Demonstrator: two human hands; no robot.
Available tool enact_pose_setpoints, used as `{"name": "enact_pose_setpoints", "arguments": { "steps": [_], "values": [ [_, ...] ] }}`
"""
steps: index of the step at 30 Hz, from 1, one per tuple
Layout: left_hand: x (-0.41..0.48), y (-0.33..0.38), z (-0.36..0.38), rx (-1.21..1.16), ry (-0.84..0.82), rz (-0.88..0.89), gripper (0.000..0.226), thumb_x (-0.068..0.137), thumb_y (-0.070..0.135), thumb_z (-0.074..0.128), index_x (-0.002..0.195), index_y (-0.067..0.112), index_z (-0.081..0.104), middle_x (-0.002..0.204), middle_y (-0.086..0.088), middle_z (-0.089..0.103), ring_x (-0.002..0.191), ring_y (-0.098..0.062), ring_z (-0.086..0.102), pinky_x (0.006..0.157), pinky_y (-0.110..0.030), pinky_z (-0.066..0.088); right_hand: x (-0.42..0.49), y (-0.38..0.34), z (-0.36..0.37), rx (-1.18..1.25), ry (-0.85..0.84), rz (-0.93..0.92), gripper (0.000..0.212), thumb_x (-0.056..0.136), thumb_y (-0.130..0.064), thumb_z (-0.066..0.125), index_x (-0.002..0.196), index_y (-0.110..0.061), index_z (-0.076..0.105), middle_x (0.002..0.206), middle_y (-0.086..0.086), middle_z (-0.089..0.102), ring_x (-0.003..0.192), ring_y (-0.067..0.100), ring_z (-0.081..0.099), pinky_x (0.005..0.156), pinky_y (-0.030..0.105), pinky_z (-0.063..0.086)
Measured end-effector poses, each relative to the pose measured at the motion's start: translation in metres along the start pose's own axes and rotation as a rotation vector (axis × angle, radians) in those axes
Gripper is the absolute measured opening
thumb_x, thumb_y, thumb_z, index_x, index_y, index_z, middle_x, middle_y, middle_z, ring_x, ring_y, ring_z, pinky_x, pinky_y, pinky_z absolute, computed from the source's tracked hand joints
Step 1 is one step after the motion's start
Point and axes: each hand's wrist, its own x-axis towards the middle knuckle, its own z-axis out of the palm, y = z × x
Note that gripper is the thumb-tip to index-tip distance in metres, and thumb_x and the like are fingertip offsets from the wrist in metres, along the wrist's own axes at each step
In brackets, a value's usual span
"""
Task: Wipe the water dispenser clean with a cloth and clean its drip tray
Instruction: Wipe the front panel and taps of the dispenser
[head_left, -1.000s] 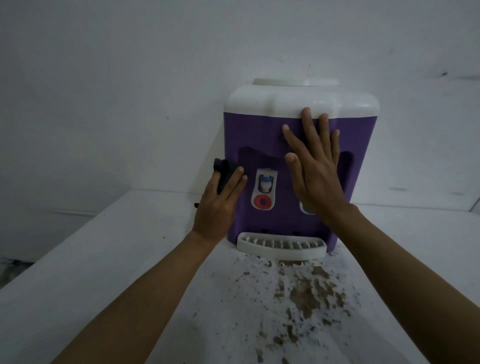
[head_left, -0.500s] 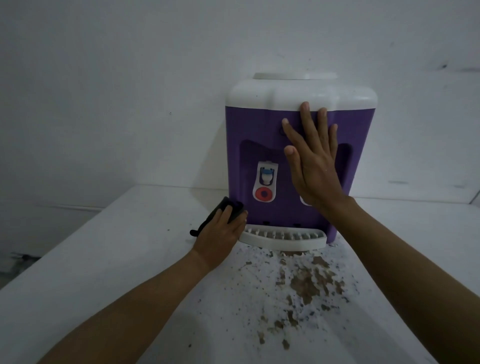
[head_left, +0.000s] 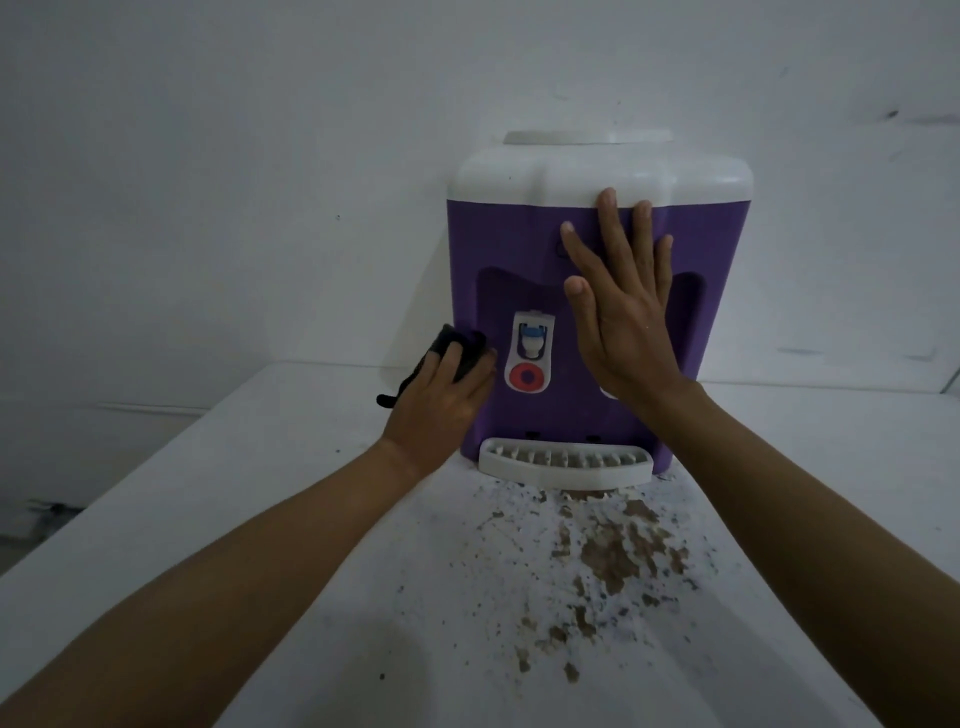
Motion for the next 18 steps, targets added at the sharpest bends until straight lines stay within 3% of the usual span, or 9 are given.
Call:
{"name": "enact_pose_setpoints", "arguments": {
  "steps": [4, 8, 10, 13, 16, 18],
  "values": [
    [-0.015, 0.015, 0.009, 0.018, -0.036, 0.004, 0.036, 0.087, 0.001, 0.048, 0.116, 0.006, 0.068, 0.131, -0.01, 0.061, 0.114, -0.041, 0.045, 0.091, -0.05, 0.048, -0.001, 0.002, 0.0, -0.009, -0.005, -0.008, 0.044, 0.103, -0.03, 0.03, 0.145, -0.017, 0.038, 0.156, 0.015, 0.02, 0.144, 0.037, 0.006, 0.117, 0.054, 0.001],
    [-0.039, 0.034, 0.014, 0.003, -0.168, 0.032, 0.044, 0.074, 0.008, 0.069, 0.117, 0.01, 0.069, 0.129, -0.006, 0.063, 0.115, -0.037, 0.045, 0.092, -0.047, 0.049, -0.001, 0.002, -0.001, -0.005, 0.002, -0.012, 0.044, 0.103, -0.03, 0.032, 0.144, -0.016, 0.039, 0.155, 0.017, 0.022, 0.144, 0.038, 0.007, 0.116, 0.054, 0.001],
    [-0.05, 0.04, 0.017, -0.066, -0.177, 0.005, 0.043, 0.072, 0.004, 0.069, 0.114, 0.009, 0.07, 0.127, -0.008, 0.064, 0.113, -0.038, 0.045, 0.09, -0.049, 0.053, -0.001, 0.001, -0.001, -0.003, -0.004, -0.01, 0.045, 0.103, -0.03, 0.031, 0.144, -0.016, 0.039, 0.155, 0.016, 0.021, 0.144, 0.038, 0.006, 0.116, 0.053, 0.001],
    [-0.06, 0.048, 0.02, -0.223, -0.118, -0.117, 0.037, 0.082, -0.006, 0.056, 0.116, 0.004, 0.068, 0.13, -0.012, 0.062, 0.106, -0.042, 0.058, 0.088, -0.053, 0.054, -0.001, 0.002, -0.003, -0.008, -0.008, -0.012, 0.045, 0.103, -0.032, 0.029, 0.145, -0.016, 0.038, 0.156, 0.016, 0.021, 0.144, 0.037, 0.006, 0.117, 0.053, 0.001],
    [-0.061, 0.057, 0.011, -0.436, -0.121, -0.307, 0.034, 0.085, -0.004, 0.055, 0.117, 0.0, 0.066, 0.127, -0.018, 0.061, 0.091, -0.033, 0.065, 0.082, -0.041, 0.057, -0.001, 0.002, -0.001, -0.009, 0.005, -0.007, 0.045, 0.103, -0.03, 0.03, 0.145, -0.017, 0.038, 0.156, 0.016, 0.021, 0.144, 0.037, 0.005, 0.116, 0.054, 0.001],
    [-0.057, 0.061, 0.0, -0.609, -0.134, -0.525, 0.032, 0.091, -0.002, 0.053, 0.121, 0.001, 0.062, 0.125, -0.019, 0.056, 0.085, -0.028, 0.064, 0.076, -0.034, 0.058, 0.0, 0.001, 0.002, -0.007, 0.016, 0.003, 0.045, 0.103, -0.03, 0.03, 0.145, -0.017, 0.038, 0.155, 0.016, 0.021, 0.144, 0.037, 0.005, 0.116, 0.054, 0.0]
  ]
}}
